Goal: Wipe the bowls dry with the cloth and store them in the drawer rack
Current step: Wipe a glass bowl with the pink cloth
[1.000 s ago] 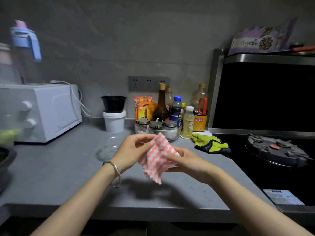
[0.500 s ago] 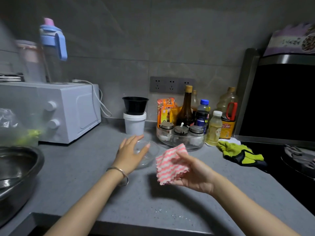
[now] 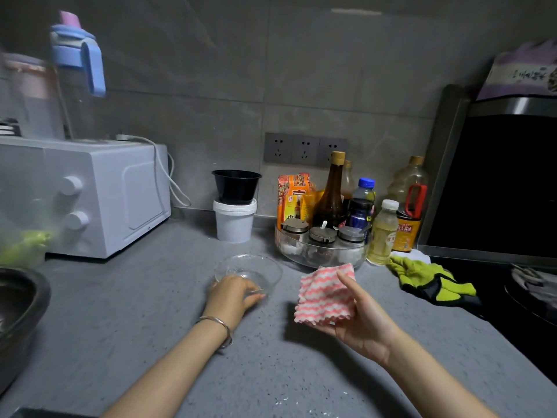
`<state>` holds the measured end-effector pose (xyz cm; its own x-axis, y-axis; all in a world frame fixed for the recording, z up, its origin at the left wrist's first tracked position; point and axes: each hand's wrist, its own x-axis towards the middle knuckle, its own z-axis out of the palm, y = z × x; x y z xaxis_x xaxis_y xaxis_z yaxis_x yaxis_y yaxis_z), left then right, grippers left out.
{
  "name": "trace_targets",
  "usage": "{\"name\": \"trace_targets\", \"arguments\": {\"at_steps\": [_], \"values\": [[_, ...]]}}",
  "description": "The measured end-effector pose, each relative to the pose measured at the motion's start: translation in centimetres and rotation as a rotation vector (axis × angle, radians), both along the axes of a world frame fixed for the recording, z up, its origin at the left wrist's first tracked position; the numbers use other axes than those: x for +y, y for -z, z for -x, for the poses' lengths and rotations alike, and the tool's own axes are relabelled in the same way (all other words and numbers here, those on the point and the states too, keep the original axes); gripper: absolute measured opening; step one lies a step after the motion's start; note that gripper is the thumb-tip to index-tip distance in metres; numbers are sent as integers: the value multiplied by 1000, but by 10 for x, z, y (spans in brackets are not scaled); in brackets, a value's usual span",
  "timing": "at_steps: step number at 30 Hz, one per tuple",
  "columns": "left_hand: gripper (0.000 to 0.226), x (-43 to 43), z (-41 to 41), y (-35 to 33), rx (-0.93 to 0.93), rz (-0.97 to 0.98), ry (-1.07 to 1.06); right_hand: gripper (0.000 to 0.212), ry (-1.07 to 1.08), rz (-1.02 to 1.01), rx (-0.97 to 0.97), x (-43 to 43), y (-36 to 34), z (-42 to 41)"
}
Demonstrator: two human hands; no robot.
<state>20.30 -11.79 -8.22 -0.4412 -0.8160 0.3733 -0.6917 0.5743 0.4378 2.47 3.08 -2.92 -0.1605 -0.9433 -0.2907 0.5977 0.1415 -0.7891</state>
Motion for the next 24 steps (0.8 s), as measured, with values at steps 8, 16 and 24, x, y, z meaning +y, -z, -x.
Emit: {"name": "trace_targets", "arguments": {"at_steps": [8, 16, 24], "values": [[13, 45, 7, -40, 696, -384, 224, 29, 193, 184, 76, 15, -11, 10], [28, 115, 36, -72, 965, -609, 382, 42, 311, 566, 694, 45, -34, 17], [55, 151, 65, -75, 1087, -446, 130, 54, 386, 728, 1260, 56, 3, -10]]}}
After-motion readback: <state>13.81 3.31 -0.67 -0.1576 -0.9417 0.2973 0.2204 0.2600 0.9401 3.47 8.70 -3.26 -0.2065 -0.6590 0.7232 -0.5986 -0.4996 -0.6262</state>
